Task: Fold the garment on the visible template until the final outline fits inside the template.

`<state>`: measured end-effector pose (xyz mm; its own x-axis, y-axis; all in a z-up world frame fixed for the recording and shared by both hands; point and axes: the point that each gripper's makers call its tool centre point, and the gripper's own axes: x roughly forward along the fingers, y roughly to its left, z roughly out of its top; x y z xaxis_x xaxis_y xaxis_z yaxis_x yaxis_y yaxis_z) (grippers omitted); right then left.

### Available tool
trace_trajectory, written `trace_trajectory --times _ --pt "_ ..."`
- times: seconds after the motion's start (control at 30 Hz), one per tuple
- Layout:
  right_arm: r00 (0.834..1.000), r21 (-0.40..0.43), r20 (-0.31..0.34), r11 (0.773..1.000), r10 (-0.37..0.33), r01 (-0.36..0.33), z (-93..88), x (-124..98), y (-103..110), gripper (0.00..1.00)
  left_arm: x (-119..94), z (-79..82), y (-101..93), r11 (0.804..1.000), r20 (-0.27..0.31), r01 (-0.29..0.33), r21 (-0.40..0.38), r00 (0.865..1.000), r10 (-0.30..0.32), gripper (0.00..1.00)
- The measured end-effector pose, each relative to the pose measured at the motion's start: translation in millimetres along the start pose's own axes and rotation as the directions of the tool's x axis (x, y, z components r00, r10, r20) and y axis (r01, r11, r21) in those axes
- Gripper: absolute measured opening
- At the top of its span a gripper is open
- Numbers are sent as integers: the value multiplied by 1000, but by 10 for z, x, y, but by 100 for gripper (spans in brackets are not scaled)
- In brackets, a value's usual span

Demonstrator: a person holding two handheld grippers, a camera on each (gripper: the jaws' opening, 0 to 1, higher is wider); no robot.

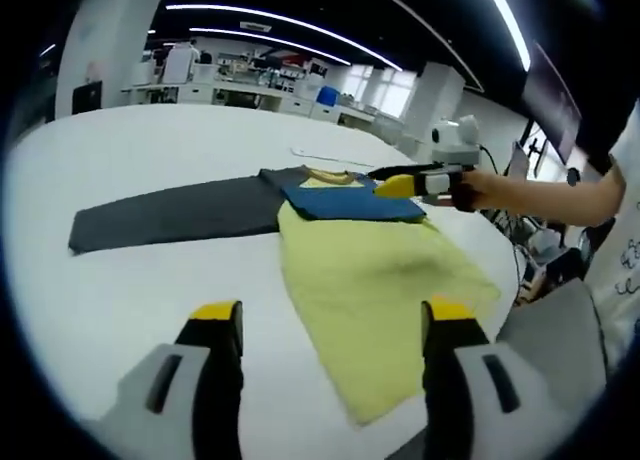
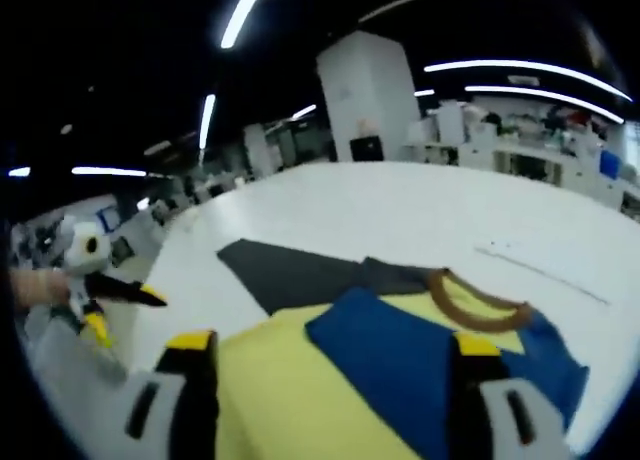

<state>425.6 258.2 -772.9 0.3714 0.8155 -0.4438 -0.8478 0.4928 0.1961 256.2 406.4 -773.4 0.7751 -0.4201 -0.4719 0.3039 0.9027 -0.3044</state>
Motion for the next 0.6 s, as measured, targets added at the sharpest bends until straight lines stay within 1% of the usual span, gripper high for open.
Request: trace_trajectory --times 0.03,0.07,0.1,0.13,0.17,0.2,0.23,0.27,0.3,0.33,0.37,0.43,0.47,0.5,0.53,0.57,0.6 --pt "1000 4 4 1000 -6 6 -2 -71 -5 98 1 62 115 1000 13 -20 -4 1000 20 70" --pt "1000 12 6 1000 -16 16 -8 -111 -47 97 2 93 179 1000 20 -26 4 999 26 70" --pt "999 6 32 999 -34 33 12 -178 -78 98 11 164 374 998 56 -67 -22 996 68 70" --pt "998 1 43 999 -39 39 18 -229 -63 98 3 129 508 994 34 -104 -45 994 105 69" --pt "998 36 43 998 -46 45 -7 -284 -64 99 -13 153 678 987 45 -146 -63 988 149 69" --pt "998 51 38 998 -44 42 -30 -330 -35 99 -34 203 781 982 73 -173 -69 981 178 69" --pt "998 51 42 998 -46 44 -55 -384 -31 99 -58 204 898 978 70 -199 -69 976 204 69" --pt "998 53 41 997 -50 48 -70 -415 -37 99 -81 227 991 973 81 -218 -77 971 224 69" --pt "998 50 34 997 -58 56 -103 -466 -48 99 -120 265 1117 964 97 -245 -98 962 255 69" --pt "998 53 32 997 -62 60 -116 -505 -56 99 -152 266 1203 957 92 -268 -109 956 278 68" --pt "997 59 33 996 -65 63 -130 -558 -56 98 -189 305 1349 949 103 -294 -117 946 306 67" --pt "997 64 33 995 -73 71 -140 -620 -46 98 -235 320 1486 939 107 -322 -118 936 335 66" --pt "996 68 37 995 -76 74 -140 -674 -39 98 -261 322 1594 932 108 -344 -117 928 356 65" --pt "996 67 36 995 -77 74 -147 -707 -26 98 -271 322 1670 928 105 -353 -118 925 366 65" --pt "996 66 35 995 -81 78 -158 -758 -36 98 -281 312 1771 921 97 -365 -136 920 379 65" --pt "996 70 39 995 -81 78 -156 -794 -28 98 -284 325 1804 917 102 -372 -148 916 388 65" --pt "996 78 47 994 -79 76 -149 -856 -2 98 -299 327 1909 903 105 -395 -170 903 416 65"
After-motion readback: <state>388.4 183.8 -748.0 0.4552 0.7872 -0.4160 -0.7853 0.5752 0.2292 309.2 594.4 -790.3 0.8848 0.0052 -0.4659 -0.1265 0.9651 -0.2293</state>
